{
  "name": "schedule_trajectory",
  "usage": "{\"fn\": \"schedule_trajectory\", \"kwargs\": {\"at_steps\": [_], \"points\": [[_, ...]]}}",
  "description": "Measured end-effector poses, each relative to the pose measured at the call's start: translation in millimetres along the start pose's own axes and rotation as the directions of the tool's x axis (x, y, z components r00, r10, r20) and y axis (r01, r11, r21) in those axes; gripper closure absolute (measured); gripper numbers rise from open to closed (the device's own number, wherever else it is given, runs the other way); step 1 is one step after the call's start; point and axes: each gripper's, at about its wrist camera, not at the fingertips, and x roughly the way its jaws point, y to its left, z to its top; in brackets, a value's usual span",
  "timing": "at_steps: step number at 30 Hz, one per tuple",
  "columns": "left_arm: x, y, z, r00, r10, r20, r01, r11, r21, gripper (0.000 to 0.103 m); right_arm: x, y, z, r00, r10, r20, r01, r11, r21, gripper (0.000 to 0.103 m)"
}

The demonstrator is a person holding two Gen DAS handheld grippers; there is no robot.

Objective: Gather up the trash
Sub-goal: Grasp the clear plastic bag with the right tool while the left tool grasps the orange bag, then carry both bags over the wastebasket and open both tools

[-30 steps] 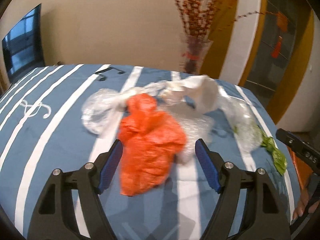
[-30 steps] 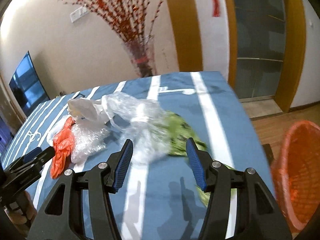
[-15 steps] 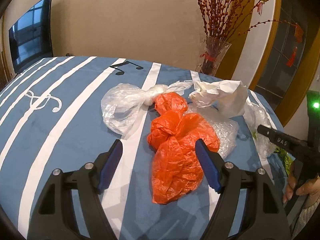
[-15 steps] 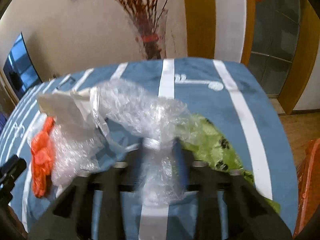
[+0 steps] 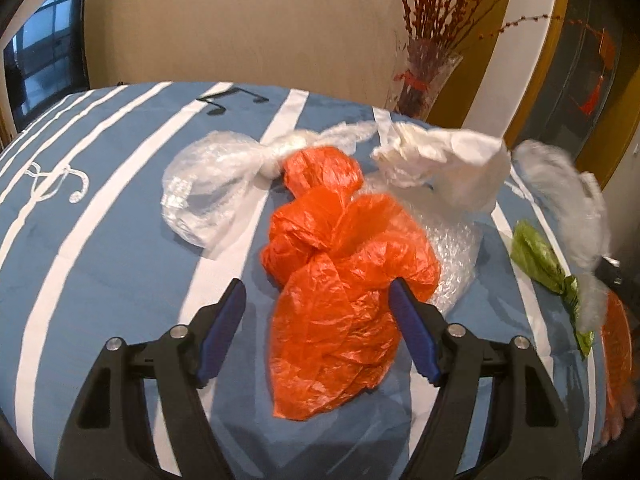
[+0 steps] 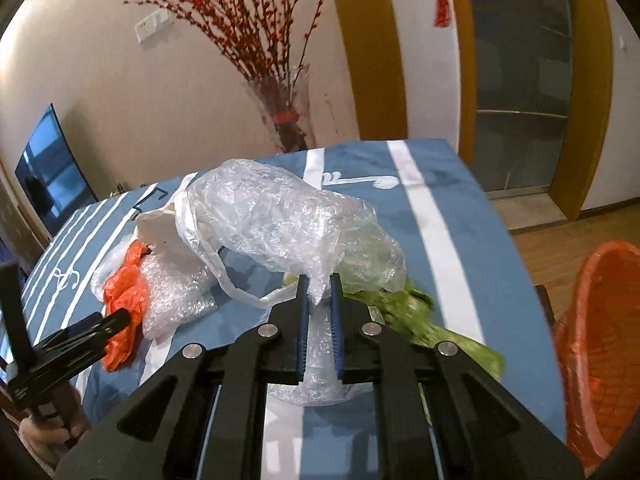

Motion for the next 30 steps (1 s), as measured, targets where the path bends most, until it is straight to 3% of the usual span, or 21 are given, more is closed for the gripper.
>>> {"fn": "schedule_trajectory", "kwargs": {"at_steps": [1,2,4,12,18,30], "points": [[2.9,-1.5,-0.7,1.000,-0.016,-0.017,0.016,1.000,0.000,0.055,-3.0,-1.6,-0.7,1.000,-0.006,0.004,0.006,1.000,0.000,0.092],[4.2,-3.0,-1.6,1.000,-0.018,-0.024,0.019,1.000,0.001,0.059,-7.4,-3.1,-1.7,1.000,-0.013,0.009,0.013,1.000,-0.001,0.092],[2.4,-5.0,-3.0,0.999,-0.027,-0.023,0.028,1.000,0.008,0.078,-13.3,-5.1,-3.0,1.000,-0.019,0.016,0.019,1.000,0.001,0.092],[-34.6,-15.4,-9.3,0.998,-0.048,0.037,0.046,0.998,0.048,0.083,-42.6,-13.2,-4.2,0.997,-0.034,0.065,0.033,0.999,0.009,0.092],[-72.4,-38.8,-13.0,0.991,-0.103,0.087,0.095,0.992,0.086,0.083,-76.9,-27.3,-8.3,0.991,-0.057,0.118,0.051,0.998,0.046,0.092],[-114.3,-140.7,-37.7,0.955,-0.285,0.079,0.259,0.935,0.241,0.083,-138.2,-79.2,-25.5,0.965,-0.176,0.193,0.148,0.978,0.151,0.092]]}}
